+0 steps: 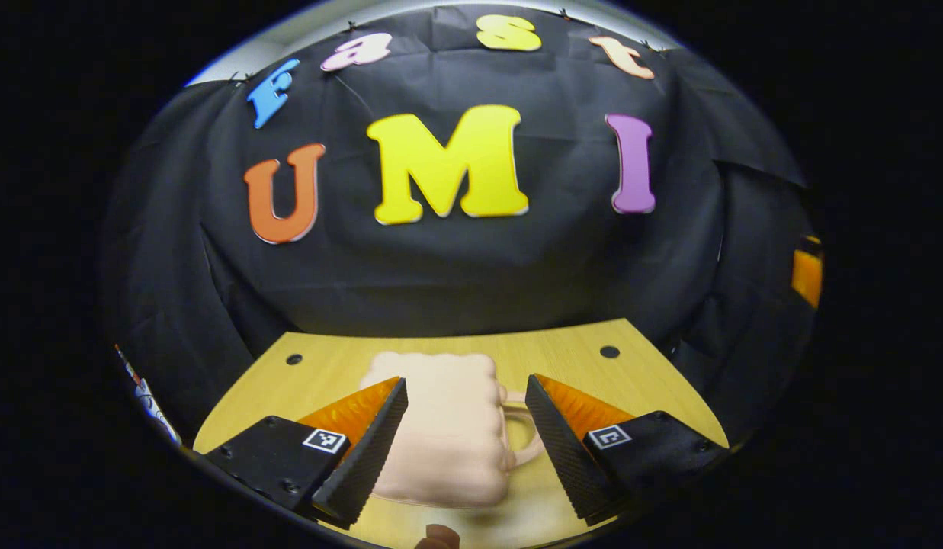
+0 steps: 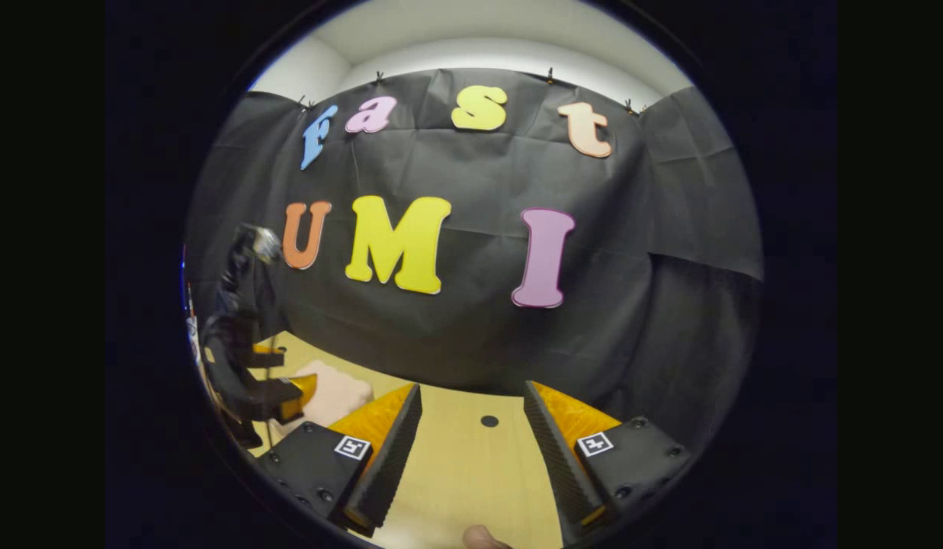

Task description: First open the suitcase, pack the skin care products into it, and then close the suitcase.

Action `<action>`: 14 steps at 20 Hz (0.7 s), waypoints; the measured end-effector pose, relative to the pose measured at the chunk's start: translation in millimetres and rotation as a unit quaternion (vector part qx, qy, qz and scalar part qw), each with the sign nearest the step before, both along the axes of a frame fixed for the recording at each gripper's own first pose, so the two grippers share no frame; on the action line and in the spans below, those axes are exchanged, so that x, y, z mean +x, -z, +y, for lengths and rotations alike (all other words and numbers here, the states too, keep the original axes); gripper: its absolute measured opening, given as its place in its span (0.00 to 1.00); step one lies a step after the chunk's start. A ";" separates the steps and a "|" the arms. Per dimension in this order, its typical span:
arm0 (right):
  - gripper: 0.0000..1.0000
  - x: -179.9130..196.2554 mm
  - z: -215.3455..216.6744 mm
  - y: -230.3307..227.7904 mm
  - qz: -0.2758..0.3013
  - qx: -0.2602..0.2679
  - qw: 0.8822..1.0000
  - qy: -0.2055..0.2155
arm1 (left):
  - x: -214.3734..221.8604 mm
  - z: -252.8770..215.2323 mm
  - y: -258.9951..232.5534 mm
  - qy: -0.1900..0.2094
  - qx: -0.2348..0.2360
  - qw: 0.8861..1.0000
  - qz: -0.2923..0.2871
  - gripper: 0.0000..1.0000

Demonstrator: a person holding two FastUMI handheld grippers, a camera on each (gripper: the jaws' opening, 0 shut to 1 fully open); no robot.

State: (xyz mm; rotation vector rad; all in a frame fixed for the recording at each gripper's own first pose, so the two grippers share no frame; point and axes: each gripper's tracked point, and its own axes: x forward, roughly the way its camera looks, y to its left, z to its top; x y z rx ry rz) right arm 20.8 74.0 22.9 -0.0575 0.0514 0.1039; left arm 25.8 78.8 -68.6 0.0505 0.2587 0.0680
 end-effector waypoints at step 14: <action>0.77 -21.3 111.6 -5.2 -0.026 -0.011 0.999 -0.041 | -75.7 59.1 -64.6 -0.011 -0.030 0.996 -0.087 0.98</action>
